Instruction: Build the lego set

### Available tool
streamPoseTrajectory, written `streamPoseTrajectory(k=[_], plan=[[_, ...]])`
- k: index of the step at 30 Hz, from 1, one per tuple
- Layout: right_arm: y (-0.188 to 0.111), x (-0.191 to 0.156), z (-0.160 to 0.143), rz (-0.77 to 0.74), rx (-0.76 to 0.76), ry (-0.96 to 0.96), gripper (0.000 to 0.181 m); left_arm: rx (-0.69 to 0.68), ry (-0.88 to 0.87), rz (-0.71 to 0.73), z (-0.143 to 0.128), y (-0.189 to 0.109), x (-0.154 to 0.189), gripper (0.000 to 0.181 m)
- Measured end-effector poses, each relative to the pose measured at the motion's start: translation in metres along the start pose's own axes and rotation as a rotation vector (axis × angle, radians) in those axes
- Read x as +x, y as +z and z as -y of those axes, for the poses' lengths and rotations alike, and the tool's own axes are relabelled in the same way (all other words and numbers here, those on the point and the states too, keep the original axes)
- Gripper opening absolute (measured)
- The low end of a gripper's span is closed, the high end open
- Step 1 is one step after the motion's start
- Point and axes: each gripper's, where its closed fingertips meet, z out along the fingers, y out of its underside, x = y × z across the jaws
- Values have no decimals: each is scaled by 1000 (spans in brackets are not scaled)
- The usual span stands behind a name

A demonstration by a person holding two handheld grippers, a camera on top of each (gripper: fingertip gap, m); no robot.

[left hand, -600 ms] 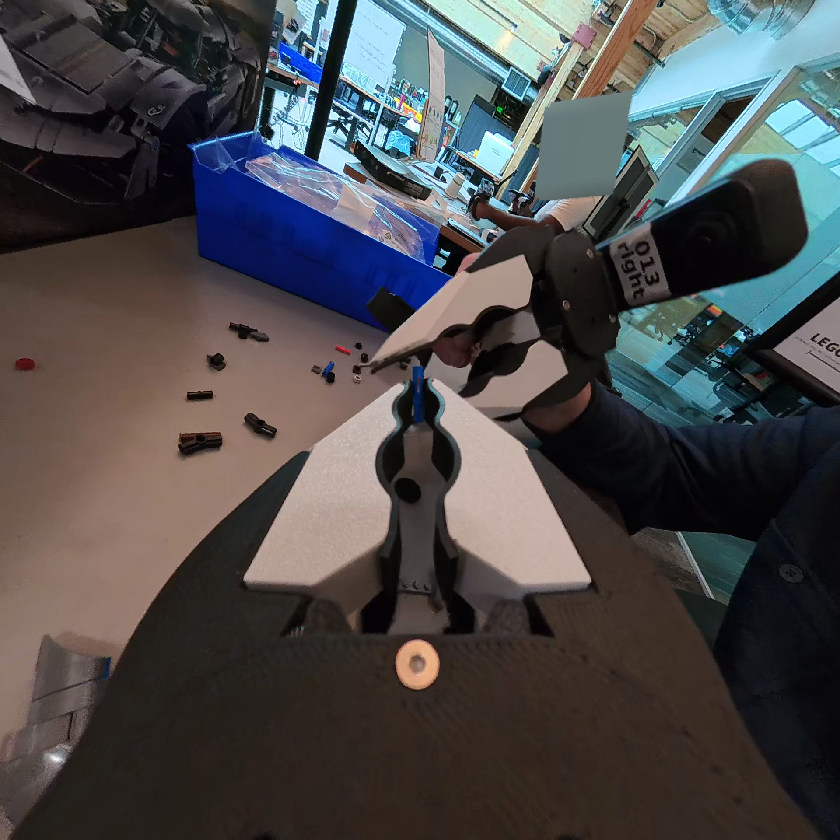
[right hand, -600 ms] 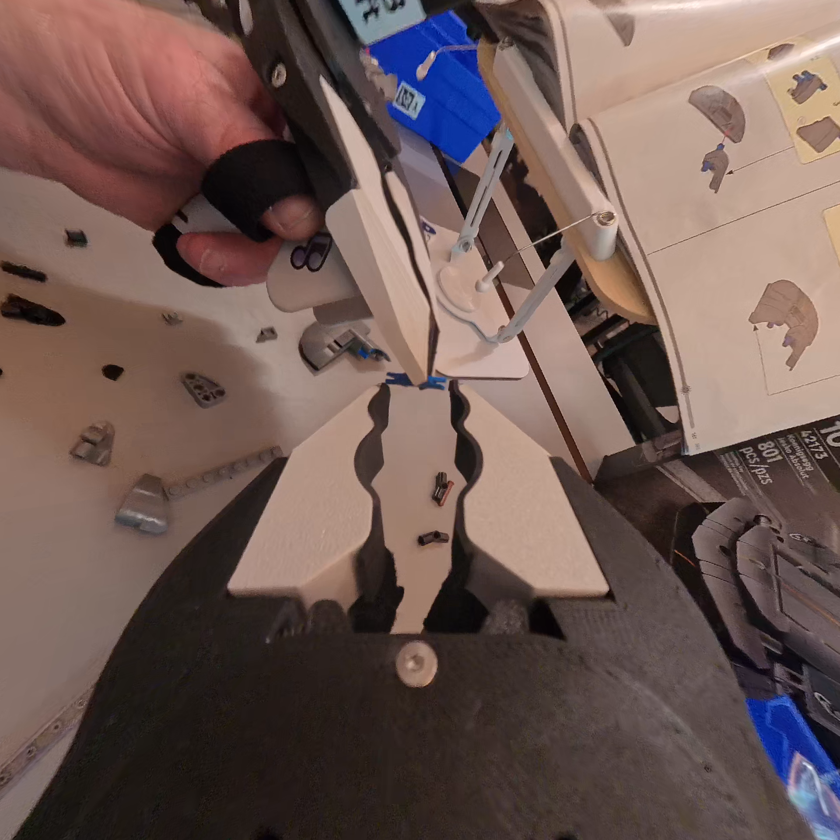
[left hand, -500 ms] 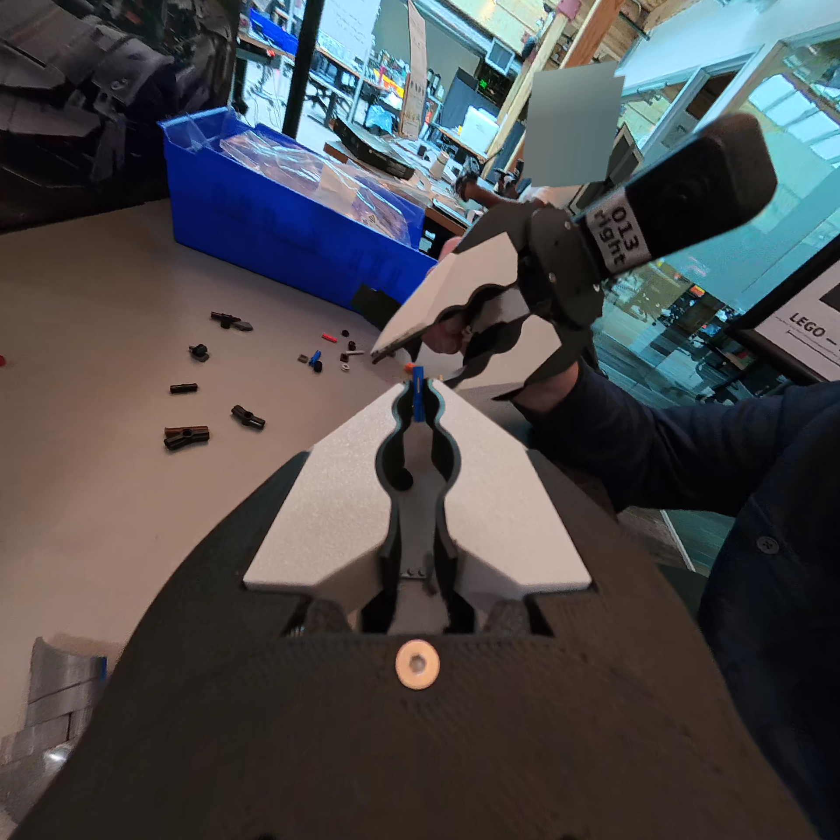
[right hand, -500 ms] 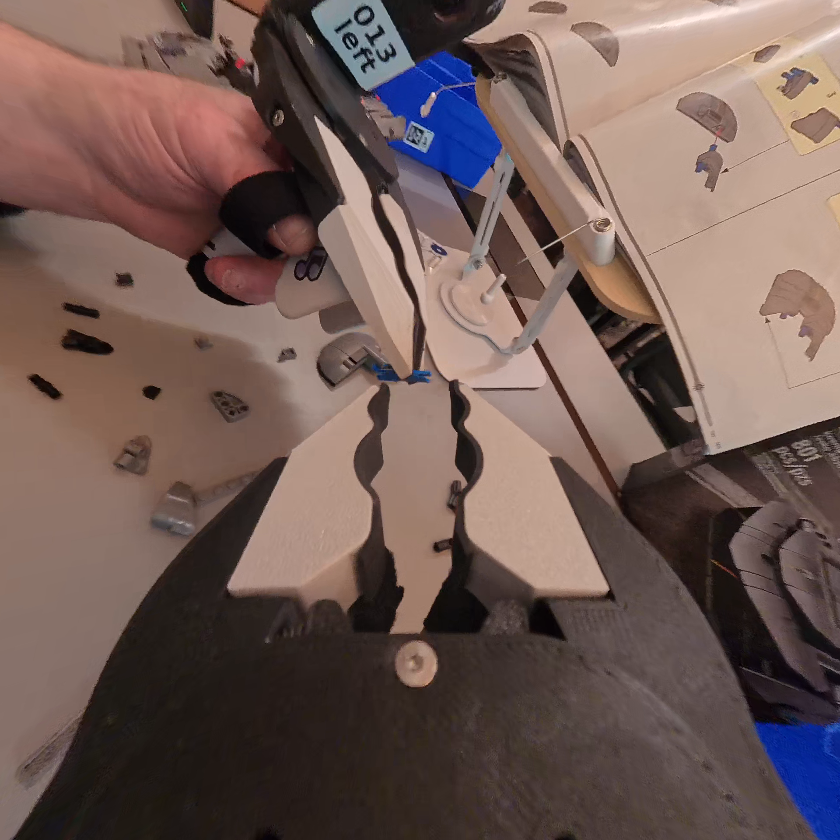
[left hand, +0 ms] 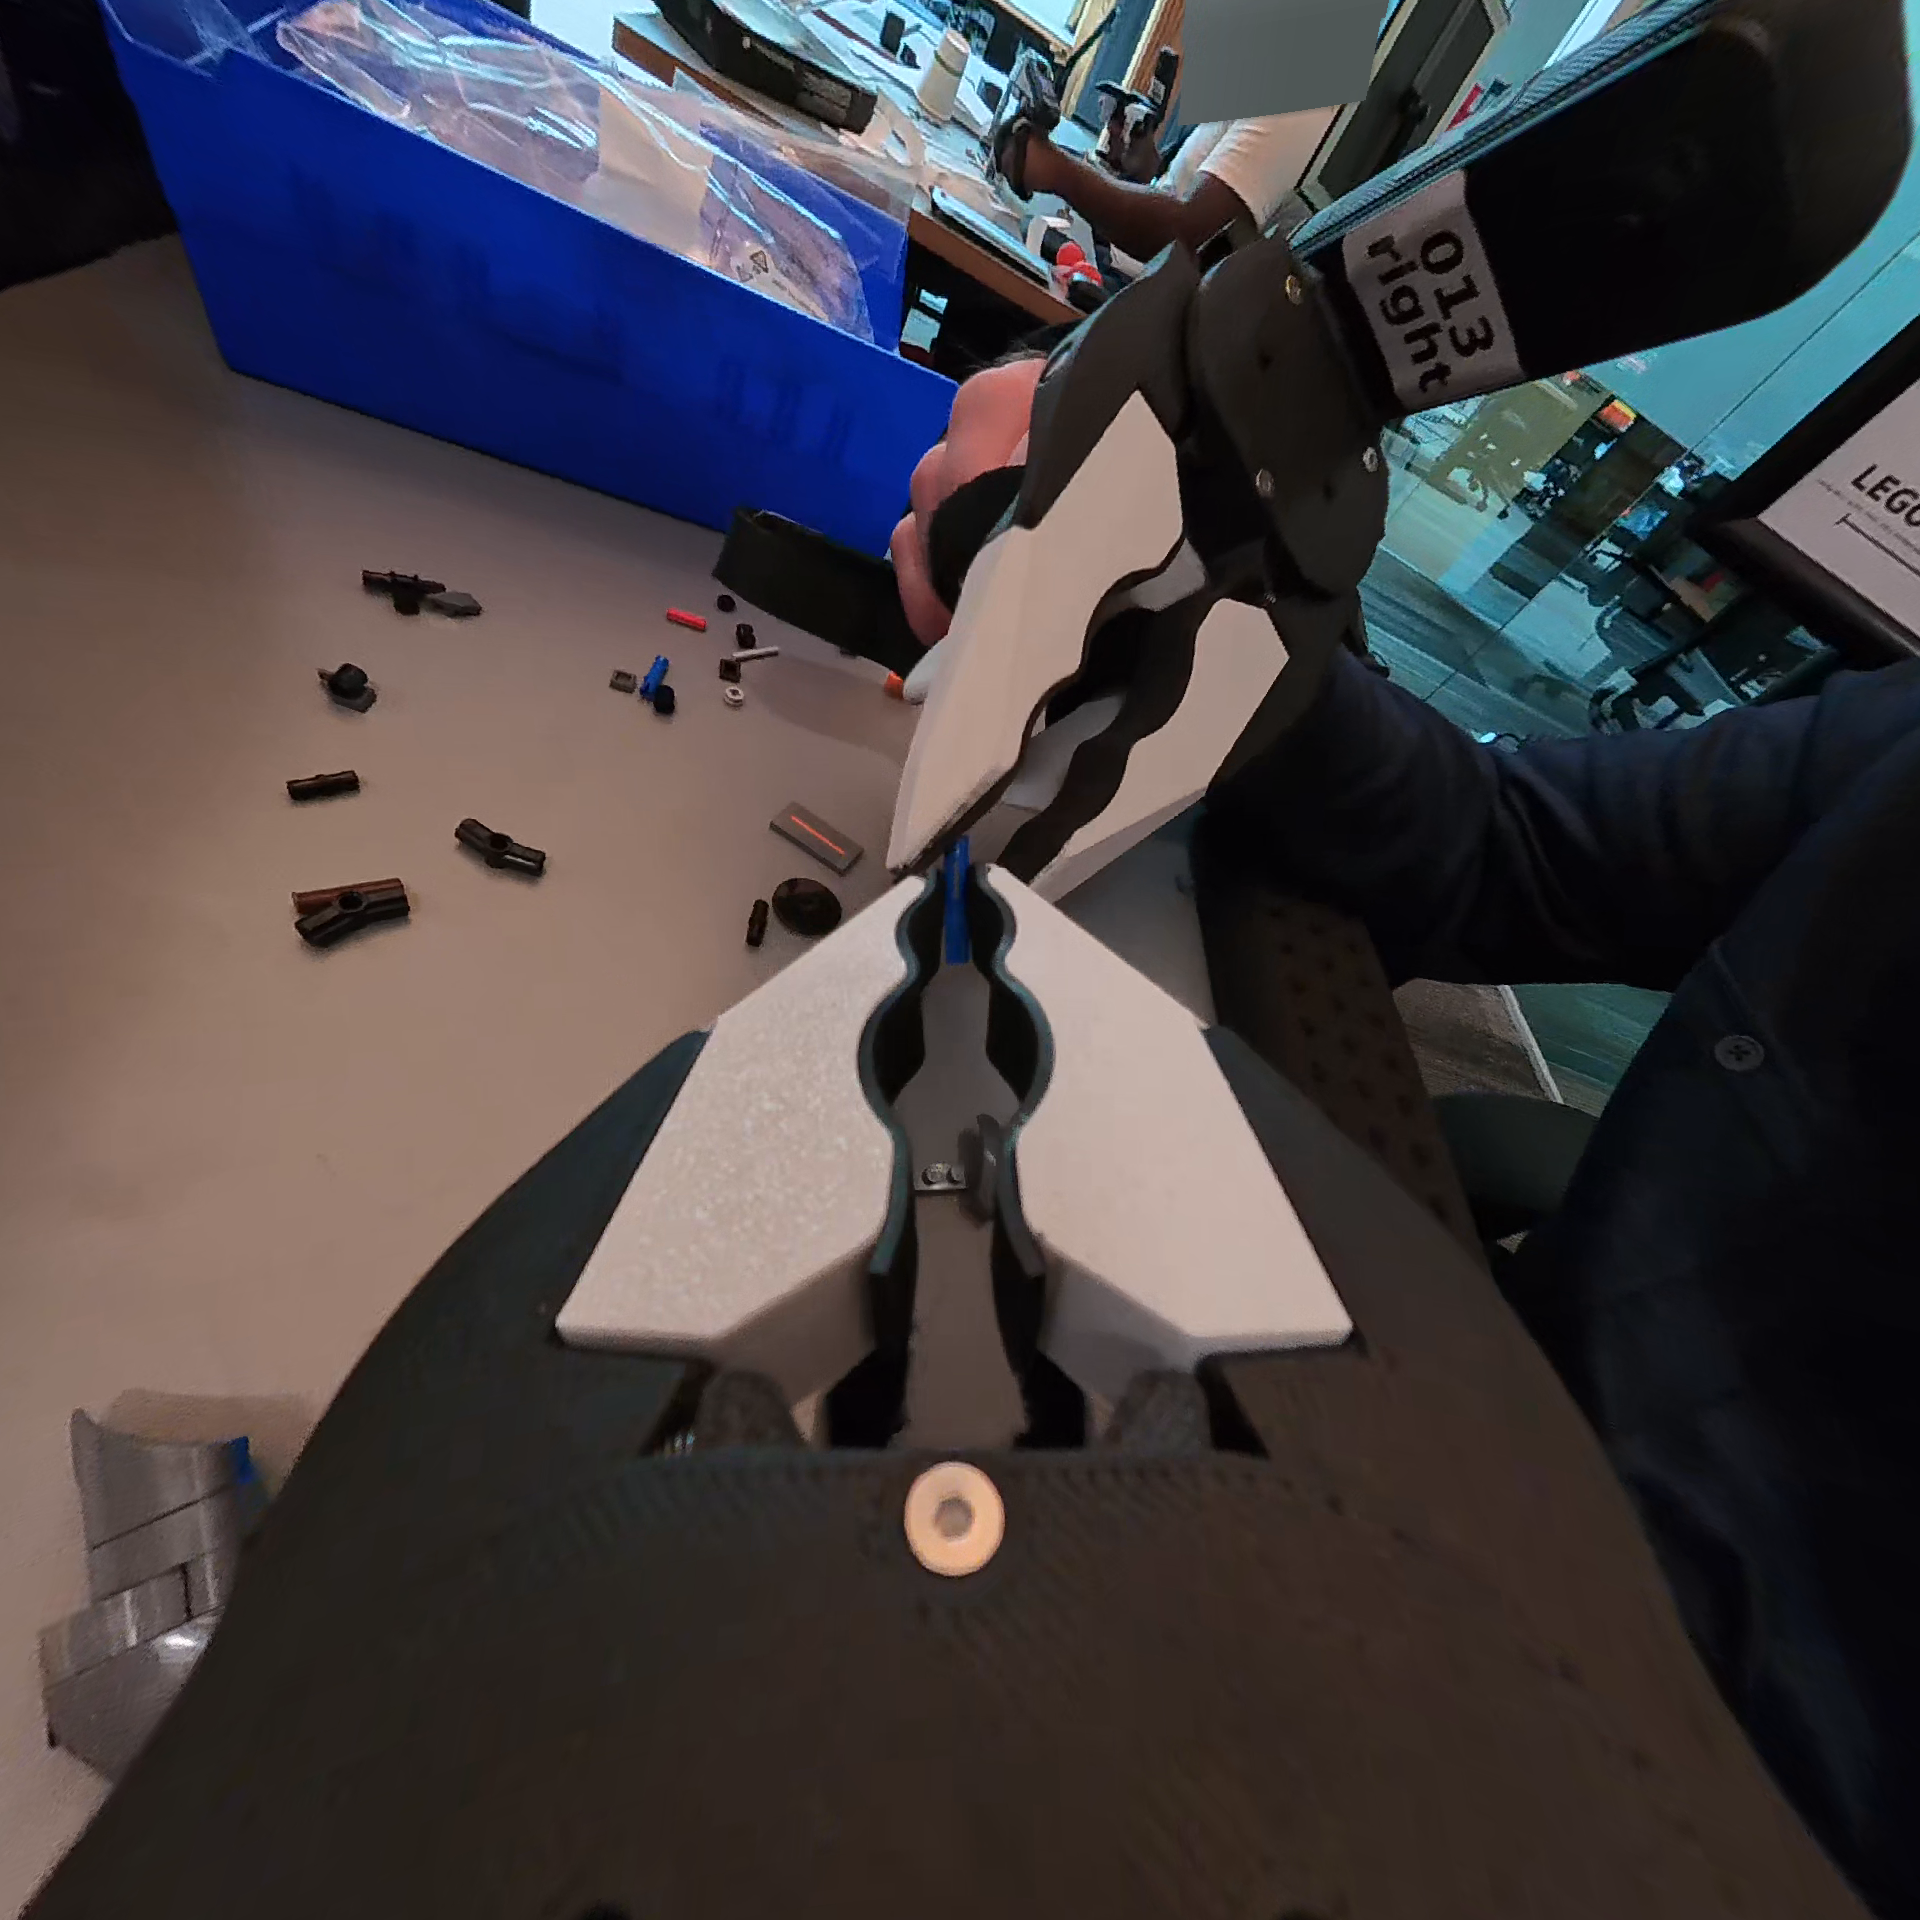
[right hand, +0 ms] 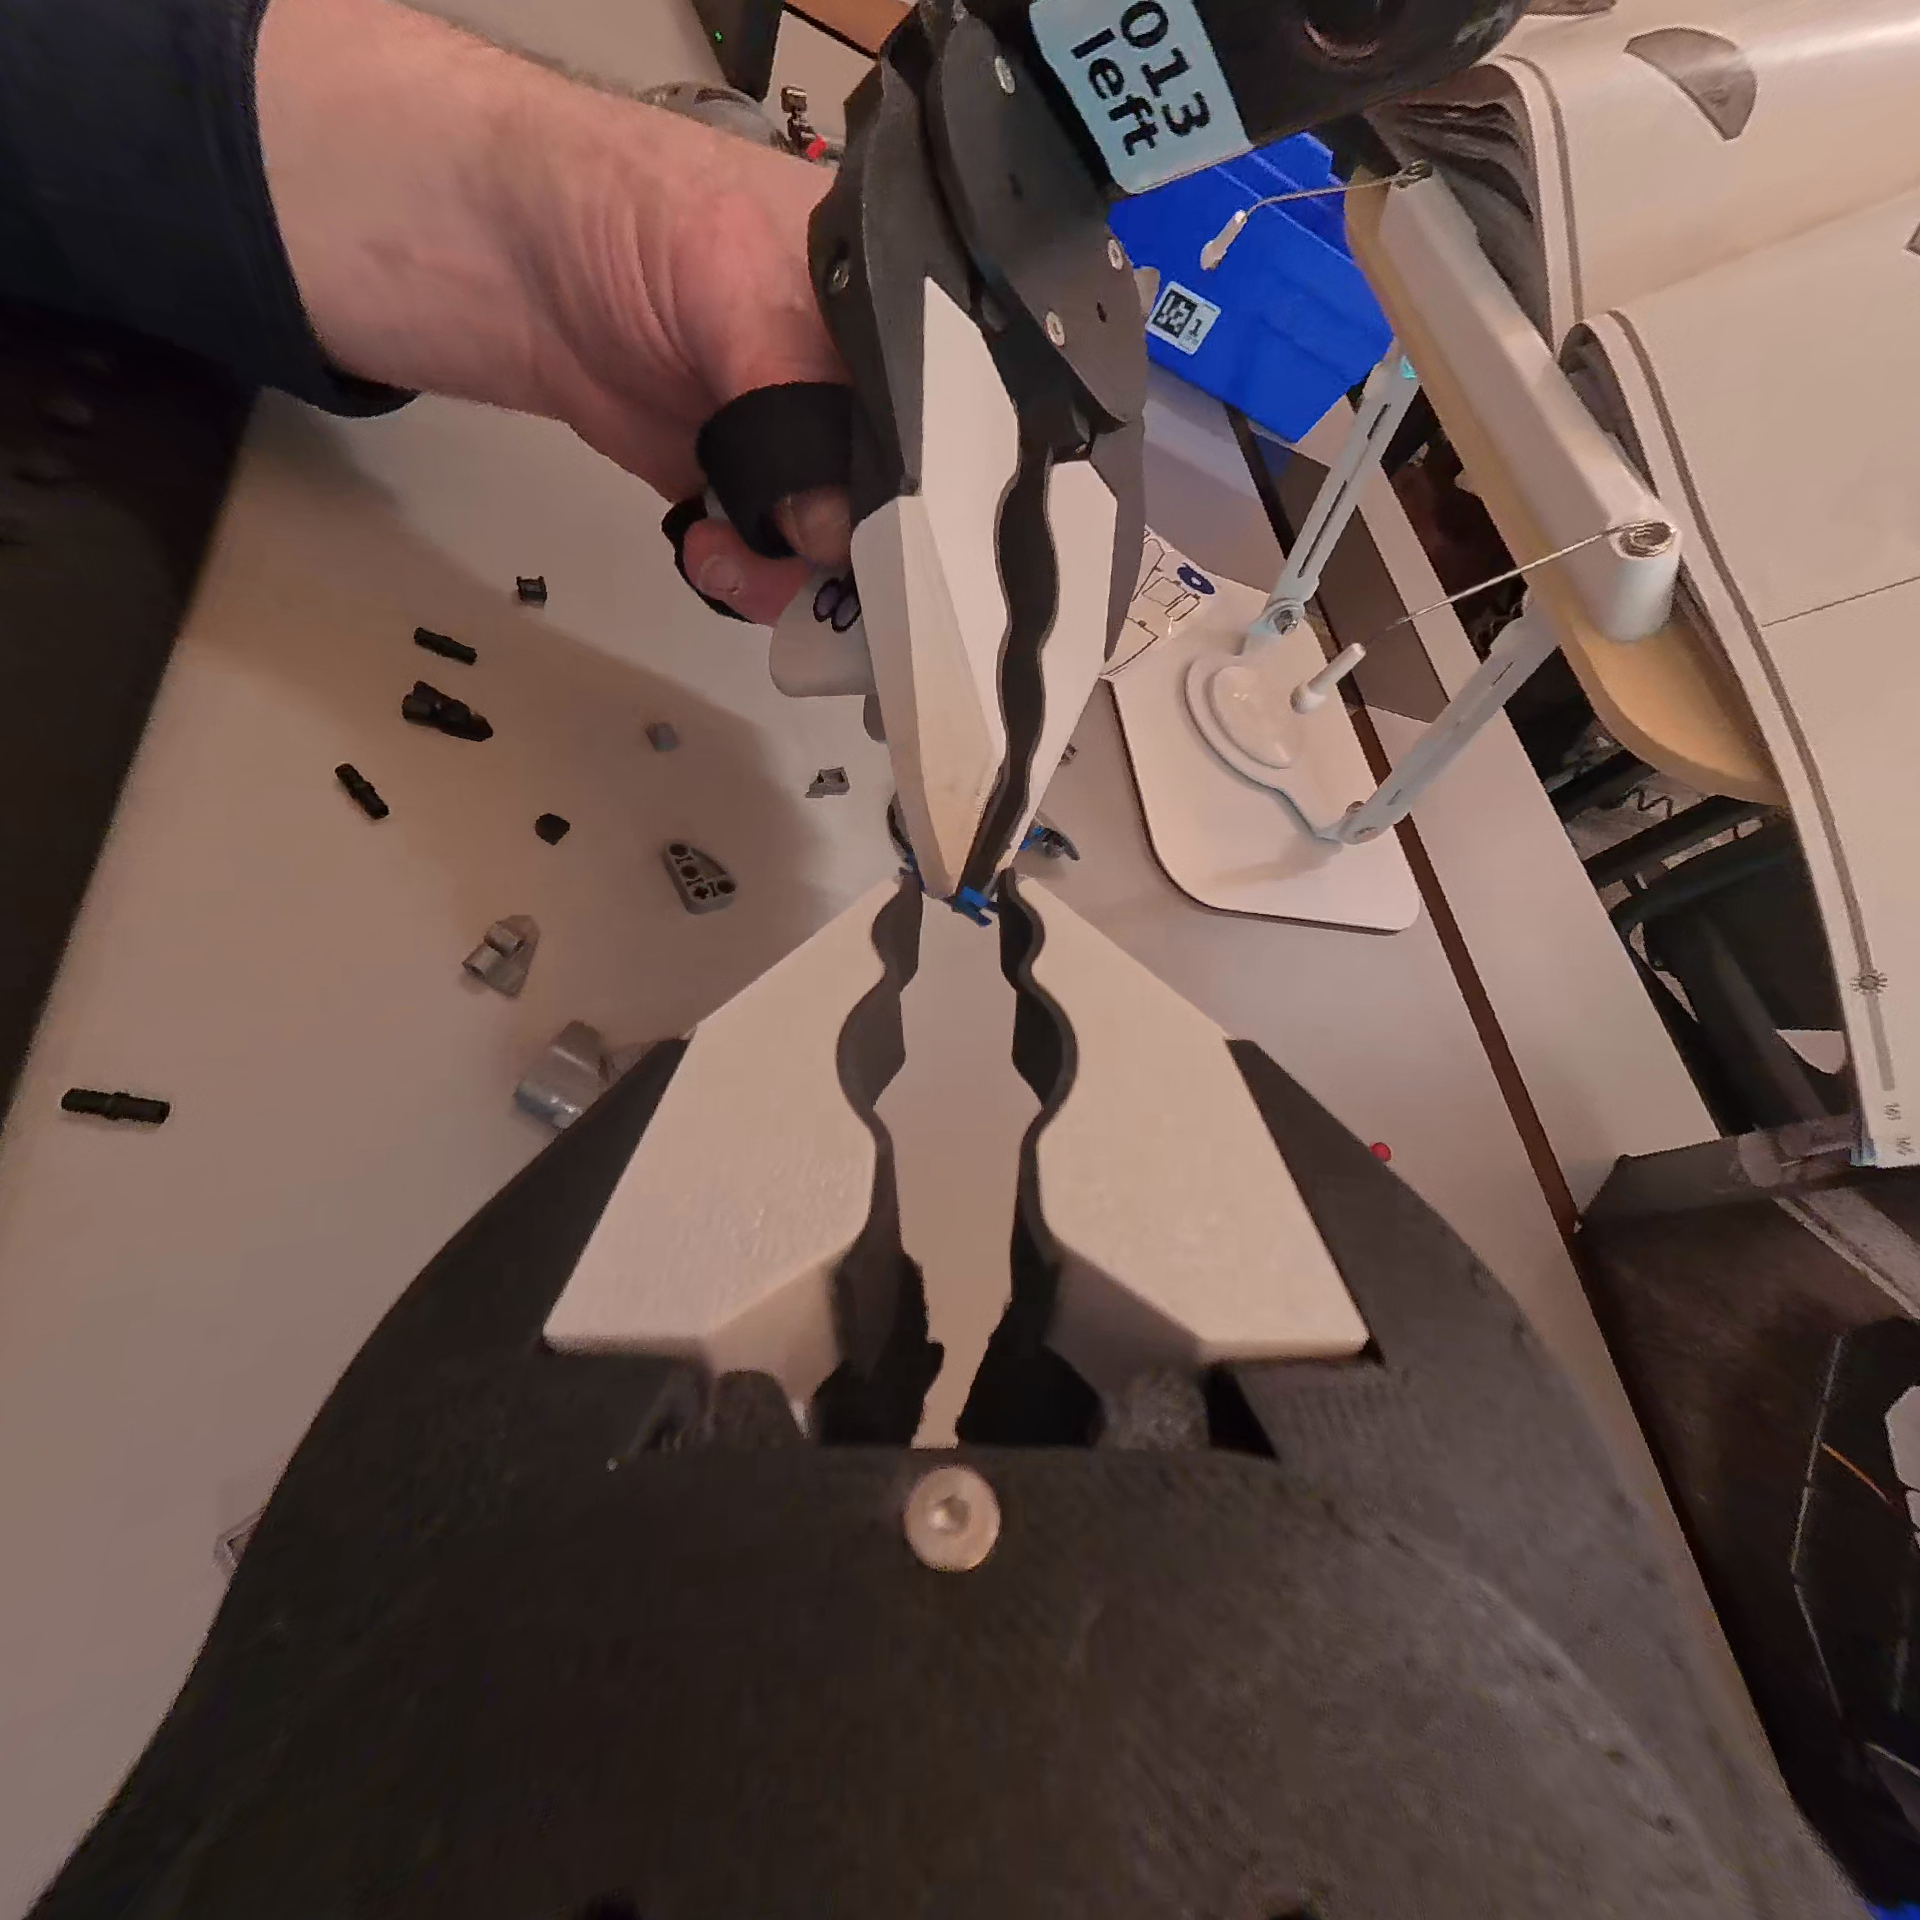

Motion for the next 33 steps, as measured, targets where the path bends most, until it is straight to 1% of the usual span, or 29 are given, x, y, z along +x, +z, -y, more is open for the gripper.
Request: streamPoseTrajectory(k=[5, 8, 9, 10, 12, 15, 18, 21, 24, 28, 33], plan=[[0, -1, 0, 7, 2, 6, 13, 14, -13, -20, 1, 0, 1, 2], [-2, 3, 6, -7, 49, 35, 13, 54, -23, -32, 8, -5, 2, 2], [-4, 5, 8, -18, 63, 43, 14, 68, -27, -17, 9, -6, -1, 2], [-5, 8, 9, -32, 66, 51, 19, 86, -35, -9, 11, -8, -3, 2], [-7, 14, 9, -58, 62, 68, 22, 134, -63, -15, 17, -8, -5, 2], [-6, 18, 2, -75, 22, 110, 20, 188, -82, -5, 23, -7, -10, 2], [-1, 16, -4, -45, 2, 167, 19, 221, -85, 15, 27, -8, -13, 2], [1, 12, -1, -13, 22, 207, 18, 244, -73, 33, 30, -10, -14, 2], [5, 13, -2, 1, 31, 290, 20, 253, -61, 40, 31, -8, -14, 2], [8, 14, 2, 59, 107, 444, 21, 274, -35, 53, 34, -5, -13, 2], [0, 18, 19, 150, 286, 617, 17, 340, 11, 34, 45, -10, -4, 2]])
